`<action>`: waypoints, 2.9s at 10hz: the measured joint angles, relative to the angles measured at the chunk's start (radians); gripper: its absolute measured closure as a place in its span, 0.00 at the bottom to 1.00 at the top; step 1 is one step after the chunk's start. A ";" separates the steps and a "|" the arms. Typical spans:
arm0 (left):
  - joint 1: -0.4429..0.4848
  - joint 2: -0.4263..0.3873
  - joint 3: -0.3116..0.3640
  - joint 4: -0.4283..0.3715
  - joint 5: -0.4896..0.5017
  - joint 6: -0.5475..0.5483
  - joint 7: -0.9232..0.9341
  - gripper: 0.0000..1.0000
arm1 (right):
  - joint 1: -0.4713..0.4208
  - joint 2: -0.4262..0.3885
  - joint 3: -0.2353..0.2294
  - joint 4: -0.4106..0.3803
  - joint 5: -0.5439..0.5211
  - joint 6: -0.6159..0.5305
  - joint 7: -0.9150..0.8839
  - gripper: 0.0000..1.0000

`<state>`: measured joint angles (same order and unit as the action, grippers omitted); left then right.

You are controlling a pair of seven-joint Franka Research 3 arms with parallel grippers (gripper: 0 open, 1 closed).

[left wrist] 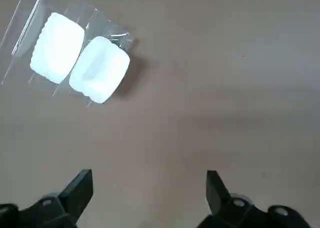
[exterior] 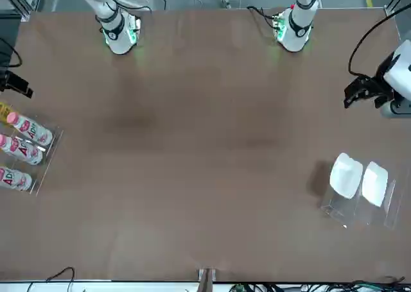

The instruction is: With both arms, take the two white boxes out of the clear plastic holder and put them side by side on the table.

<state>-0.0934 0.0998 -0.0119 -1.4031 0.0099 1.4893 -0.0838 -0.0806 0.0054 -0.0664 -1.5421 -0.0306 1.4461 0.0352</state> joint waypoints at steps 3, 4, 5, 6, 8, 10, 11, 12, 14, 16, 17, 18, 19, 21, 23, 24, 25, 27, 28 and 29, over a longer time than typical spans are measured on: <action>0.000 0.000 -0.002 0.000 0.000 0.000 0.000 0.00 | 0.001 0.000 0.002 0.000 0.000 0.000 0.000 0.00; 0.002 0.000 -0.002 -0.001 0.000 0.000 0.003 0.00 | 0.002 0.000 0.003 0.000 0.000 0.000 0.000 0.00; 0.007 0.003 -0.002 -0.002 0.000 0.000 0.005 0.00 | 0.002 0.000 0.003 0.000 0.000 0.000 0.000 0.00; 0.014 0.009 -0.002 -0.005 0.000 0.000 0.006 0.00 | 0.004 0.000 0.004 0.000 0.000 0.000 0.000 0.00; 0.024 0.048 -0.001 -0.021 0.000 0.009 0.011 0.00 | 0.007 0.000 0.005 -0.001 0.000 0.000 0.000 0.00; 0.025 0.086 -0.001 -0.086 0.011 0.097 0.028 0.00 | 0.010 0.000 0.006 -0.002 0.000 0.000 0.002 0.00; 0.025 0.093 0.000 -0.137 0.022 0.163 0.066 0.00 | 0.016 0.000 0.006 -0.003 0.000 0.001 0.017 0.00; 0.027 0.096 0.001 -0.189 0.044 0.219 0.117 0.00 | 0.025 0.000 0.006 -0.005 0.000 0.006 0.034 0.00; 0.040 0.105 0.001 -0.257 0.094 0.286 0.180 0.01 | 0.047 0.000 0.007 -0.020 0.001 0.018 0.071 0.00; 0.040 0.128 0.000 -0.343 0.116 0.409 0.235 0.04 | 0.074 0.000 0.008 -0.037 0.001 0.039 0.122 0.00; 0.039 0.137 -0.001 -0.400 0.147 0.490 0.266 0.05 | 0.086 0.000 0.008 -0.045 0.001 0.043 0.137 0.00; 0.039 0.144 -0.002 -0.460 0.172 0.564 0.286 0.07 | 0.094 0.000 0.008 -0.050 0.005 0.045 0.154 0.00; 0.040 0.153 -0.002 -0.498 0.180 0.603 0.310 0.11 | 0.102 0.000 0.008 -0.051 0.011 0.049 0.179 0.00; 0.042 0.192 -0.001 -0.517 0.214 0.635 0.339 0.22 | 0.130 0.000 0.010 -0.062 0.038 0.086 0.278 0.00; 0.053 0.251 0.000 -0.517 0.272 0.689 0.339 0.22 | 0.154 0.001 0.012 -0.085 0.087 0.118 0.367 0.00; 0.068 0.274 0.001 -0.516 0.317 0.706 0.340 0.23 | 0.160 0.001 0.012 -0.092 0.117 0.122 0.393 0.00; 0.089 0.290 0.001 -0.516 0.360 0.719 0.340 0.25 | 0.160 0.001 0.011 -0.097 0.149 0.126 0.416 0.00; 0.113 0.308 0.001 -0.515 0.387 0.743 0.350 0.27 | 0.160 0.002 0.010 -0.125 0.202 0.184 0.504 0.00; 0.113 0.312 0.000 -0.515 0.394 0.745 0.354 0.29 | 0.165 0.002 0.011 -0.146 0.211 0.220 0.563 0.00; 0.112 0.316 -0.001 -0.515 0.411 0.745 0.355 0.33 | 0.178 0.003 0.012 -0.164 0.219 0.245 0.624 0.00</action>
<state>0.0190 0.4160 -0.0133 -1.9184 0.4205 2.2345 0.2716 0.0978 0.0079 -0.0545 -1.7063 0.1881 1.6915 0.6589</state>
